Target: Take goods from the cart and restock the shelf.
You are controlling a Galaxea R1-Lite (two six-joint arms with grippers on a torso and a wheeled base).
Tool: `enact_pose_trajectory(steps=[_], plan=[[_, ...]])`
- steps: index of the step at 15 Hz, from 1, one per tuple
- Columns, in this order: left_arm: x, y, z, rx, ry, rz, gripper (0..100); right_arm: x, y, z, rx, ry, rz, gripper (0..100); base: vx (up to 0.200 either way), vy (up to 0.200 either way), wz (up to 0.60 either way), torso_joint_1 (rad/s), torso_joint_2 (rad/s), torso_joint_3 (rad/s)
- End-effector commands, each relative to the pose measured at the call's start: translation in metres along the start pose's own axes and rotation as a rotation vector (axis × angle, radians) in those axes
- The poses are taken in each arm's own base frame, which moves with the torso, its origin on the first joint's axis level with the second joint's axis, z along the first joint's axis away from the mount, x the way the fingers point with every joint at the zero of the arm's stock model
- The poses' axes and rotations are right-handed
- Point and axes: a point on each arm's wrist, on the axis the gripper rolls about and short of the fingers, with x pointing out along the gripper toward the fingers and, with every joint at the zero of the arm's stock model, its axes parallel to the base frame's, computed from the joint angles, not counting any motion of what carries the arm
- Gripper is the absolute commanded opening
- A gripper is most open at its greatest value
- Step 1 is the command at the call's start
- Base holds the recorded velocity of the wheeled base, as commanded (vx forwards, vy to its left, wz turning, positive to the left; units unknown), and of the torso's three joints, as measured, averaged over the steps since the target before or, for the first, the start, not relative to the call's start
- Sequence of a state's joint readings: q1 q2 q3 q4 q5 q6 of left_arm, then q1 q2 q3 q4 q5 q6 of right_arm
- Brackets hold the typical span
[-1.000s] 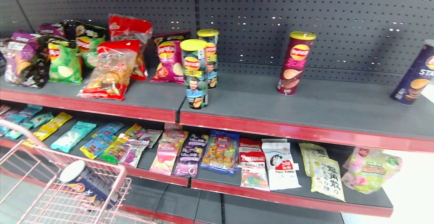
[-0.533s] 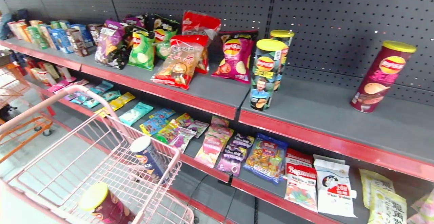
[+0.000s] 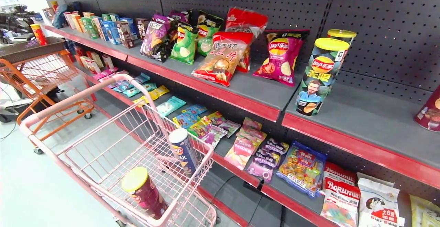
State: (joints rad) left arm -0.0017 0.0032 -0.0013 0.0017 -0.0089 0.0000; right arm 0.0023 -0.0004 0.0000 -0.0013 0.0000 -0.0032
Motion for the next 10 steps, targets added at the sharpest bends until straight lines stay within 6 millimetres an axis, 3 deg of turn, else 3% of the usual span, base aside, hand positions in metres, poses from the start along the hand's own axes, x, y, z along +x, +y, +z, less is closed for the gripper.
enact_pose_trajectory(steps=[1, 10], plan=[[0.0, 0.0, 0.0001, 0.0, -0.001, 0.0, 100, 0.0, 0.0, 0.0, -0.001, 0.0, 0.001, 100, 0.0, 0.0, 0.0, -0.139, 0.39, 0.227], [0.0, 0.0, 0.0001, 0.0, -0.001, 0.001, 100, 0.0, 0.0, 0.0, -0.001, 0.0, 0.001, 100, 0.0, 0.0, 0.0, -0.189, 0.52, 0.334]])
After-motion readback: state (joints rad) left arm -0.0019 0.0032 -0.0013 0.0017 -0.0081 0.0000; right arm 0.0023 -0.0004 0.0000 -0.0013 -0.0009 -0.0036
